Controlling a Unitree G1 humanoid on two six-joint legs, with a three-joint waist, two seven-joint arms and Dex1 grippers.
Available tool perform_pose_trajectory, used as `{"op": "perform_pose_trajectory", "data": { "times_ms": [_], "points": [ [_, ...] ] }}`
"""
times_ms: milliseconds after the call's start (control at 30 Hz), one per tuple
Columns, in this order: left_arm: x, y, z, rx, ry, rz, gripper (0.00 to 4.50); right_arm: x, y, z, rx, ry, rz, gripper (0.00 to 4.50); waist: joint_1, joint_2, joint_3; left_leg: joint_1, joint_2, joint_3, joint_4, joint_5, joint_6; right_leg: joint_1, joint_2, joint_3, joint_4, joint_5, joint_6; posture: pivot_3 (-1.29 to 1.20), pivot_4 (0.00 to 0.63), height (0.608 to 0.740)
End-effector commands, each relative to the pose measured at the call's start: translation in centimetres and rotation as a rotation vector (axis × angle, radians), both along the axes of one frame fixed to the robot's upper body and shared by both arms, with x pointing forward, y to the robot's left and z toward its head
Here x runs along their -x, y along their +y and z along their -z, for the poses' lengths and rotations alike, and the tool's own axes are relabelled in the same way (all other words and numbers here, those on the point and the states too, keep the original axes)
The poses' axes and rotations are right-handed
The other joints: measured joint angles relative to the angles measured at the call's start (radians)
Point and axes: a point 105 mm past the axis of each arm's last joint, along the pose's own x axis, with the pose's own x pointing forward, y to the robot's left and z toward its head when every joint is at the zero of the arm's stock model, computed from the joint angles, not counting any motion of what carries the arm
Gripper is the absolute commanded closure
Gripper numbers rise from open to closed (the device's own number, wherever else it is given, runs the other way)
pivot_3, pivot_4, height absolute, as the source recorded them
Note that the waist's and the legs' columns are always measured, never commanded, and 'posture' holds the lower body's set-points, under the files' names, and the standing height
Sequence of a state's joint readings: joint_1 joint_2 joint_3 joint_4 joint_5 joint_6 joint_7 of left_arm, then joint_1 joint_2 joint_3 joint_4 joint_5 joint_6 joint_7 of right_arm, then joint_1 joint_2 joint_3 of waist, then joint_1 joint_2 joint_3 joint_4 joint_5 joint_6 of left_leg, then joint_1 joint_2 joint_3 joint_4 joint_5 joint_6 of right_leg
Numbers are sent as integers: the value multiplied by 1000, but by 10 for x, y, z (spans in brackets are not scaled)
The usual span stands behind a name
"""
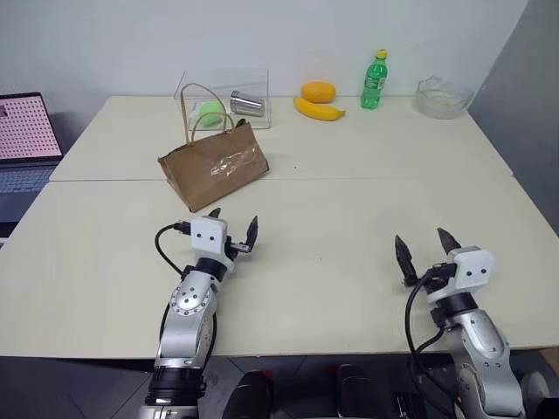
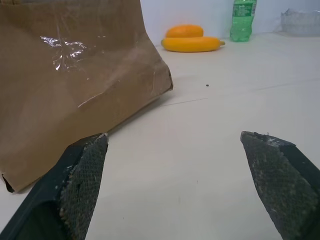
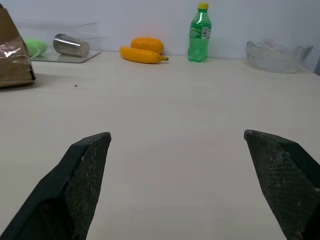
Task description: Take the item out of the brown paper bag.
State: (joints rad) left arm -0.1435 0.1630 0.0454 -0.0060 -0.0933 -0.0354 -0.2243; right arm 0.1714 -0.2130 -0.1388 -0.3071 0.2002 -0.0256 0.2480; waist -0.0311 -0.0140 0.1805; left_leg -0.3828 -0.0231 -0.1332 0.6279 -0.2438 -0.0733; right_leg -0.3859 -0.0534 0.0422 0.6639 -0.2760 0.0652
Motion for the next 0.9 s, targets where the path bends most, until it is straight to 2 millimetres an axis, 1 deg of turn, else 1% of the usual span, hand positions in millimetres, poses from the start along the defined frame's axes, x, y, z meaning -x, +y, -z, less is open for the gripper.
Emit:
{"op": "perform_pose_trajectory", "data": {
  "times_ms": [33,133,300,433,533,633,733,800,900],
  "points": [
    [3,-5,-16,-10,-75,30,36,2,0,-11,9,-55,0,0,0,0,0,0,0,0,0,0,0,0,0,0,0,0,0,0,150,740],
    [3,-6,-12,-55,-62,26,36,2,1,-9,9,-53,-2,0,0,0,0,0,0,0,0,0,0,0,0,0,0,0,0,0,150,740],
    [3,-6,-12,-54,-60,25,36,2,2,-9,11,-50,-5,0,0,0,0,0,0,0,0,0,0,0,0,0,0,0,0,0,150,740],
    [1,-3,-14,-57,-68,18,36,2,5,-10,20,-48,-21,0,0,0,0,0,0,0,0,0,0,0,0,0,0,0,0,0,150,740],
    [0,1,-20,-37,-84,12,36,1,11,-16,30,-61,-60,0,0,0,0,0,0,0,0,0,0,0,0,0,0,0,0,0,150,740],
    [2,9,-35,24,-132,36,36,0,31,-33,38,-94,-174,0,-2,0,0,0,0,0,0,0,0,0,0,0,0,0,0,0,150,740],
    [2,23,-52,75,-173,55,36,1,60,-56,47,-128,-355,0,-3,0,0,0,1,0,0,0,0,0,0,0,0,0,0,0,150,740],
    [1,25,-57,96,-171,97,36,3,75,-66,45,-134,-450,0,-2,0,0,0,1,0,0,0,0,0,0,0,0,0,0,0,150,740],
    [-2,30,-69,106,-187,143,36,7,99,-82,75,-135,-615,0,-1,0,0,0,0,-1,0,0,0,1,0,-1,0,0,0,0,150,740]
  ]
}}
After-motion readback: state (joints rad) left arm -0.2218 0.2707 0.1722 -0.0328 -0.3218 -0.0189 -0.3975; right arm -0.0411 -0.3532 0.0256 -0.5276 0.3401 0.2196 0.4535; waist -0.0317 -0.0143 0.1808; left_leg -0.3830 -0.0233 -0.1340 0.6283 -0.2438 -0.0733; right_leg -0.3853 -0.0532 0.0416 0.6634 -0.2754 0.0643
